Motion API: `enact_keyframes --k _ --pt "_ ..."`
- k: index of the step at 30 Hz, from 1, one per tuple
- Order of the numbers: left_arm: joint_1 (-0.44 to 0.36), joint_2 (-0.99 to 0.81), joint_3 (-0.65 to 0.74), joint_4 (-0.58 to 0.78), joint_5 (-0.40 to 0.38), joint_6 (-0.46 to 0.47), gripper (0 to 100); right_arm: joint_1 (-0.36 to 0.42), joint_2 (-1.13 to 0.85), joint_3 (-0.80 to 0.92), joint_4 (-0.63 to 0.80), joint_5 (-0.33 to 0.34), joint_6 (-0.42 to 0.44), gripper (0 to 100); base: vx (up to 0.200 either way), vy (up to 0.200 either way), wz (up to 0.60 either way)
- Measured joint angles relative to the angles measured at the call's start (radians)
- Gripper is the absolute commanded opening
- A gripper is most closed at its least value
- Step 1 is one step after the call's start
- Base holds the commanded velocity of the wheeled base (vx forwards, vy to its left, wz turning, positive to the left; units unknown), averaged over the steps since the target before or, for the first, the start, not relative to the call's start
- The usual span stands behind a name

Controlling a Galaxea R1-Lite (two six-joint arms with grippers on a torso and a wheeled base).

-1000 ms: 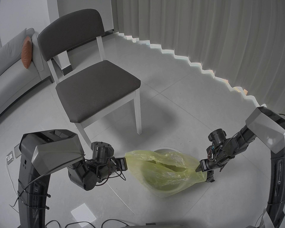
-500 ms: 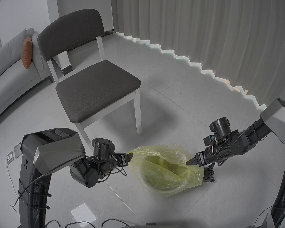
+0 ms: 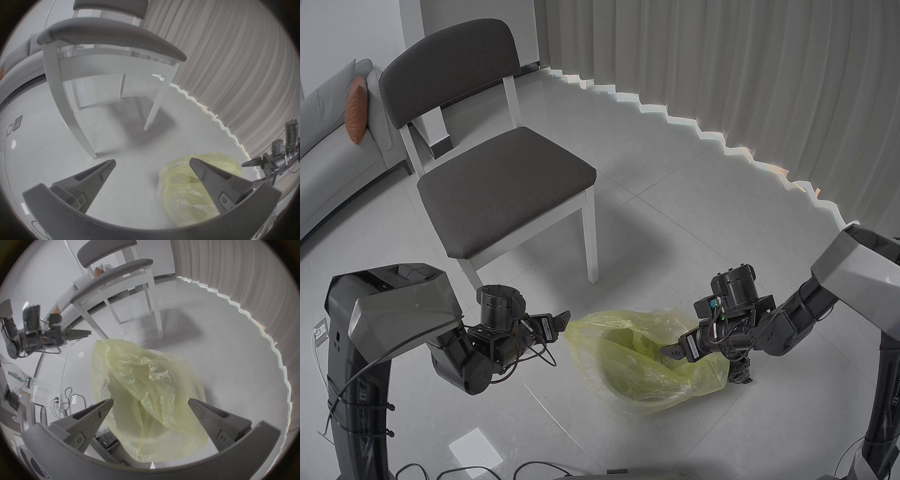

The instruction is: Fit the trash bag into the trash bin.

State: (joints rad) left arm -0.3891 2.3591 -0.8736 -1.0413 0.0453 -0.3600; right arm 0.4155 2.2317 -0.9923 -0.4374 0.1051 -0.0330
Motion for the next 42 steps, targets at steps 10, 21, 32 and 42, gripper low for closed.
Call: enact_keyframes --k 10,21,32,42 --pt "0.002 -0.095 0.145 -0.107 0.002 0.007 100 -0.008 0.098 -0.058 -0.051 -0.051 -0.052 0 0.000 0.000 0.00" --pt "-0.011 -0.155 0.175 -0.109 0.003 0.009 100 -0.046 0.169 -0.243 0.083 -0.069 -0.058 0 0.000 0.000 0.00" --pt "-0.014 -0.179 0.193 -0.111 0.003 0.009 100 -0.080 0.211 -0.609 0.333 -0.068 -0.046 0 0.000 0.000 0.00" --pt "-0.014 -0.187 0.232 -0.159 0.002 0.009 100 -0.086 0.322 -0.719 0.373 -0.067 -0.037 0 0.000 0.000 0.00"
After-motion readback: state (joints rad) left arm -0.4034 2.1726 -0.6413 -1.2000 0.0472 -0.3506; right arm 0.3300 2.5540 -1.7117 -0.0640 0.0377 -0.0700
